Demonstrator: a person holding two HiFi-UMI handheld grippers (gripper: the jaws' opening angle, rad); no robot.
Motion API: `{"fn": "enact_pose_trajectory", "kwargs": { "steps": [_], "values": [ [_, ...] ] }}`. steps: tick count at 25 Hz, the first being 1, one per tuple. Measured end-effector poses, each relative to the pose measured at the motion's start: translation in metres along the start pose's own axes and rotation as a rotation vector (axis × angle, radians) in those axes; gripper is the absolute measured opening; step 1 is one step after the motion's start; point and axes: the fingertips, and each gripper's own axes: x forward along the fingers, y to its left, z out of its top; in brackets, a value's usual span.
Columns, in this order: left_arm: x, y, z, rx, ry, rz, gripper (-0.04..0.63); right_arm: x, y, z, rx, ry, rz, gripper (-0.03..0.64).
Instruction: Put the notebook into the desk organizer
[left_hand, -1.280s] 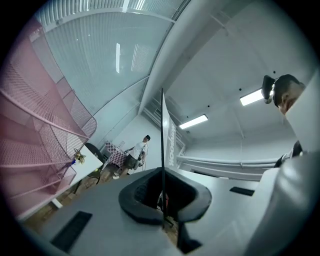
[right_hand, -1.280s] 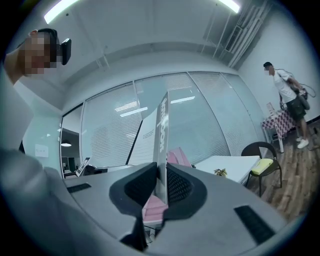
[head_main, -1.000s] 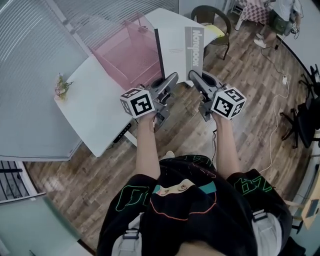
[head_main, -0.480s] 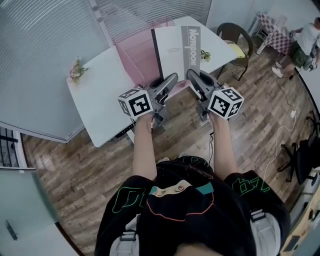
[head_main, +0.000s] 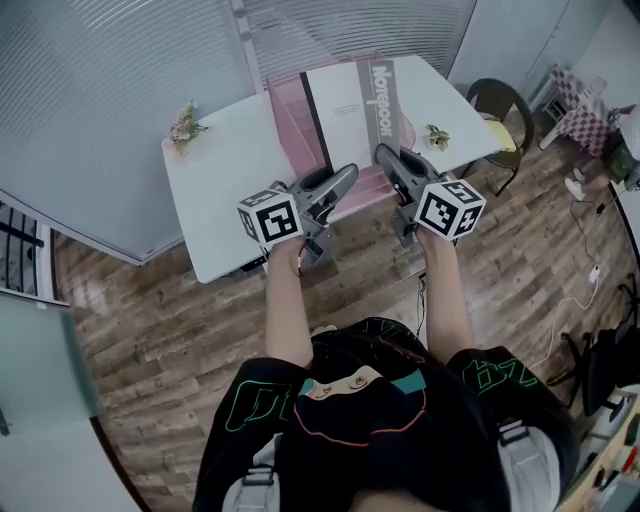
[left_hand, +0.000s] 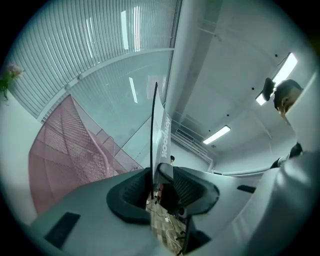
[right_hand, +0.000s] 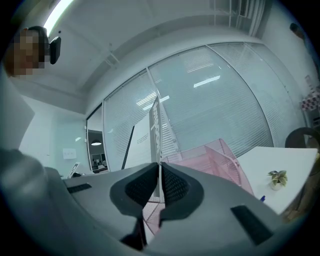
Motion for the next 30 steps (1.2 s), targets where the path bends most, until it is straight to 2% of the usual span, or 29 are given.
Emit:
{"fn": "enact_pose_trajectory", "kwargs": {
  "steps": [7,12,16,17,19,24,30],
  "values": [
    [-0.023,0.007,0.005,0.000,-0.026,0.037,0.147,0.020,0.006,0.001,0.012,0.025,0.026,0.018],
    [-0.040,0.013,0.002,0.005,0.006,0.043,0.147,0.031,0.001,-0.008,0.021,0.056,0.009,0.018],
    [-0.048,0.016,-0.001,0.009,0.003,0.050,0.130,0.035,-0.012,-0.012,0.003,0.125,-0.026,0.018],
    [-0.050,0.016,-0.001,0.012,-0.003,0.042,0.095,0.036,-0.015,-0.013,-0.015,0.143,-0.049,0.014],
    [-0.054,0.014,0.001,0.016,-0.025,0.020,0.071,0.039,-0.019,-0.016,-0.055,0.184,-0.088,0.014],
    [-0.055,0.013,0.002,0.018,-0.037,-0.005,0.061,0.052,-0.028,-0.026,-0.165,0.335,-0.152,0.021],
    [-0.050,0.015,0.000,0.030,-0.030,-0.003,0.046,0.065,-0.038,-0.043,-0.374,0.514,-0.253,0.039]
  ]
}}
